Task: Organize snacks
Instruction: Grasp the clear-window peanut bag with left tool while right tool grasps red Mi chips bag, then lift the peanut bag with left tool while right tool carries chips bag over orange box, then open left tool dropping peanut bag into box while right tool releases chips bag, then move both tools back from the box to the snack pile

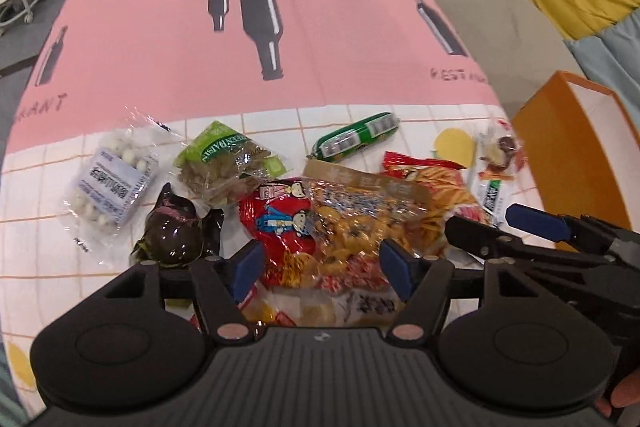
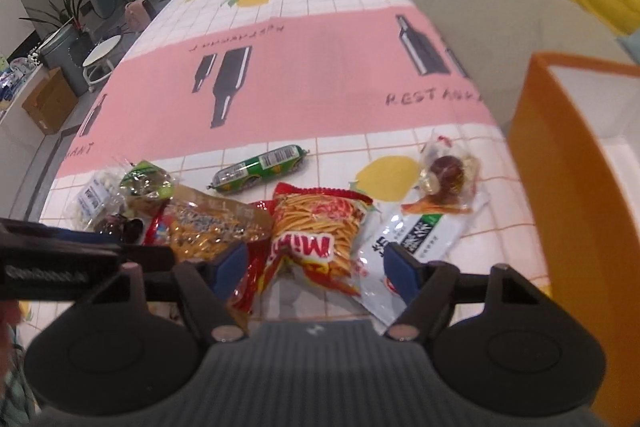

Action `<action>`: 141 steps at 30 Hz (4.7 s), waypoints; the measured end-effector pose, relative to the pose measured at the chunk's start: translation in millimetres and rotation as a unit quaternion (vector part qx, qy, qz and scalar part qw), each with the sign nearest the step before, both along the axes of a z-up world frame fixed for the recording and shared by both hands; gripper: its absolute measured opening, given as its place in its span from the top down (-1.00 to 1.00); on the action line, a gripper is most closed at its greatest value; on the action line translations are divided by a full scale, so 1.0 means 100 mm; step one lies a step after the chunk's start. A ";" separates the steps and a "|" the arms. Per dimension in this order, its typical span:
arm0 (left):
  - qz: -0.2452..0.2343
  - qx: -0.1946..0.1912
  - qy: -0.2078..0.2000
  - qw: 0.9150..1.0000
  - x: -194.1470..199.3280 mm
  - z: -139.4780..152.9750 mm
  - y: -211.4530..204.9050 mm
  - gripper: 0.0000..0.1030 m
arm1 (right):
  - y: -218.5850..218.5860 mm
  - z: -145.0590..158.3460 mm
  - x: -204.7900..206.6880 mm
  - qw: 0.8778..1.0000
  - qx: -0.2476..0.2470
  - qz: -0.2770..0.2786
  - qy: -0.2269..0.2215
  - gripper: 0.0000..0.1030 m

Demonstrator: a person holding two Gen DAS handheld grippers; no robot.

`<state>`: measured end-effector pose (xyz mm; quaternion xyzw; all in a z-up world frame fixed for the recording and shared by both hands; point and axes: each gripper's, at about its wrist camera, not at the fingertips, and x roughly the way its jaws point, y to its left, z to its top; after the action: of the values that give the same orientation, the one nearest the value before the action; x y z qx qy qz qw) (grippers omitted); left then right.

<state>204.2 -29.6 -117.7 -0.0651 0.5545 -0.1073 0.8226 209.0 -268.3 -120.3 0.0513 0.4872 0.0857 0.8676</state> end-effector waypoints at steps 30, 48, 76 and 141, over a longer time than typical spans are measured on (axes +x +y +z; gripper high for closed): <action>0.012 -0.066 -0.008 0.998 0.05 -0.09 -0.17 0.16 | 0.02 -0.31 0.13 0.998 0.014 0.057 0.024 0.19; 0.036 0.008 -0.014 0.999 -0.20 0.81 -0.41 0.59 | -0.09 0.34 0.04 0.987 -0.040 0.156 0.025 0.28; 0.018 -0.113 -0.037 0.993 -0.29 1.67 -2.08 0.59 | -1.59 1.38 -0.35 0.955 -0.222 0.195 -0.009 0.28; -0.047 -0.043 -0.046 0.997 -0.55 1.65 -1.54 0.36 | -1.47 1.05 -0.51 0.970 -0.170 0.168 0.028 -0.35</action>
<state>149.6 -183.8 46.8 -0.0694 0.5139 -0.1719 0.8376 158.1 -414.9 -15.3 -0.1777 0.5204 0.1448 0.8226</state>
